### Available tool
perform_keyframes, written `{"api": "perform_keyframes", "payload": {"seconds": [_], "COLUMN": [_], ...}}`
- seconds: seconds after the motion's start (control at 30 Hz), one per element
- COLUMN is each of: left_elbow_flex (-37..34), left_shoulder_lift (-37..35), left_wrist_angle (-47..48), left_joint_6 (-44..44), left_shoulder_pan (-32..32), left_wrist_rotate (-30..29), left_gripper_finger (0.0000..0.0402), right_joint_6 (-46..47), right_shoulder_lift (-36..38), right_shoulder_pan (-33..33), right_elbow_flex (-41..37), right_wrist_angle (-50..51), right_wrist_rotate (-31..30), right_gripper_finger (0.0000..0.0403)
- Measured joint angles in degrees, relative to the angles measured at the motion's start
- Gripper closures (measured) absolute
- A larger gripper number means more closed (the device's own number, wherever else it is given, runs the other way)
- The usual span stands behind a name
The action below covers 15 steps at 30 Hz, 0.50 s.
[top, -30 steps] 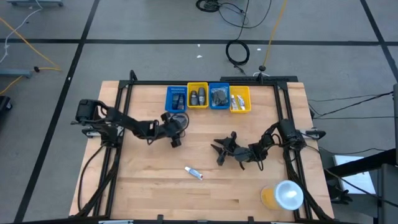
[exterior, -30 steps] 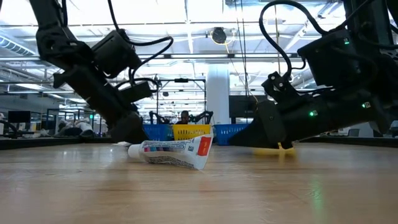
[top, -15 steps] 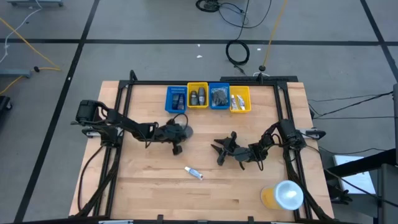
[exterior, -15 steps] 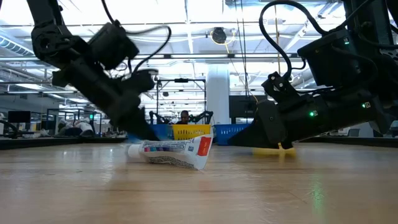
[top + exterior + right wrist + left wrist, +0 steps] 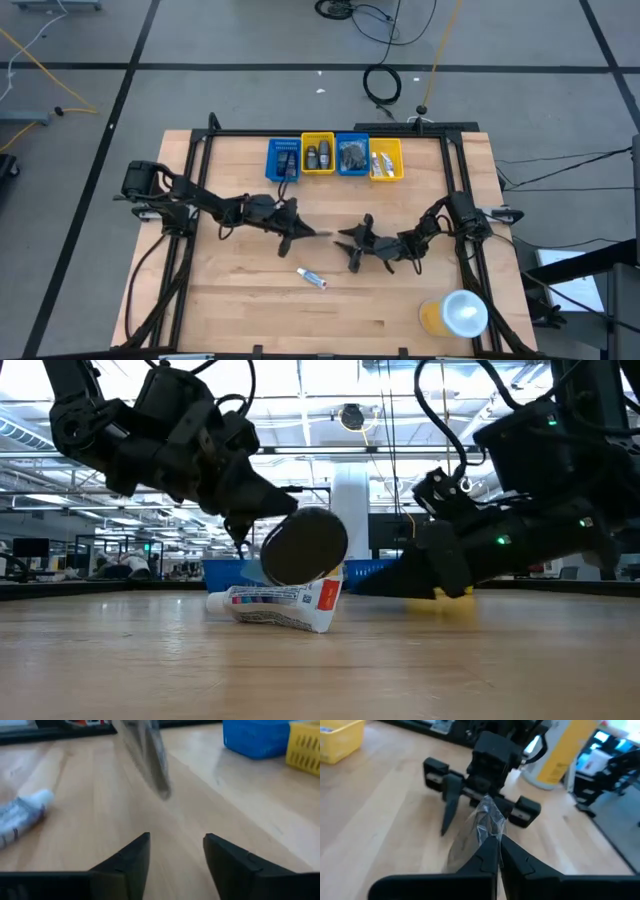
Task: Pick & Place Travel size toiletries
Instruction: Put the black hairbrush into the right blue bin
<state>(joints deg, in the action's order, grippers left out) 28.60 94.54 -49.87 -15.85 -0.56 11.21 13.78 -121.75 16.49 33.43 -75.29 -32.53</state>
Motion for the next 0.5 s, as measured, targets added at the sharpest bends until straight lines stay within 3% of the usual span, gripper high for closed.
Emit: {"api": "perform_keyframes", "payload": {"seconds": [0.27, 0.37, 0.5], "left_elbow_flex": [0.0, 0.0, 0.0], "left_shoulder_lift": [0.0, 0.0, 0.0], "left_wrist_angle": [-0.9, -0.9, -0.9], "left_joint_6": [-0.36, 0.35, 0.78], "left_shoulder_pan": [-1.04, -1.6, -1.81], "left_wrist_rotate": [0.9, 0.83, 0.76], "left_gripper_finger": [0.0392, 0.0399, 0.0392], "right_joint_6": [-5.05, -6.4, -6.59], "right_shoulder_lift": [0.0, 0.0, 0.04], "right_shoulder_pan": [-1.07, -1.45, -1.94], "right_elbow_flex": [4.53, 4.96, 5.35], "right_wrist_angle": [0.04, -0.78, -4.15], "right_wrist_rotate": [1.15, 6.02, 11.59], "right_gripper_finger": [0.014, 0.0134, 0.0161]}}
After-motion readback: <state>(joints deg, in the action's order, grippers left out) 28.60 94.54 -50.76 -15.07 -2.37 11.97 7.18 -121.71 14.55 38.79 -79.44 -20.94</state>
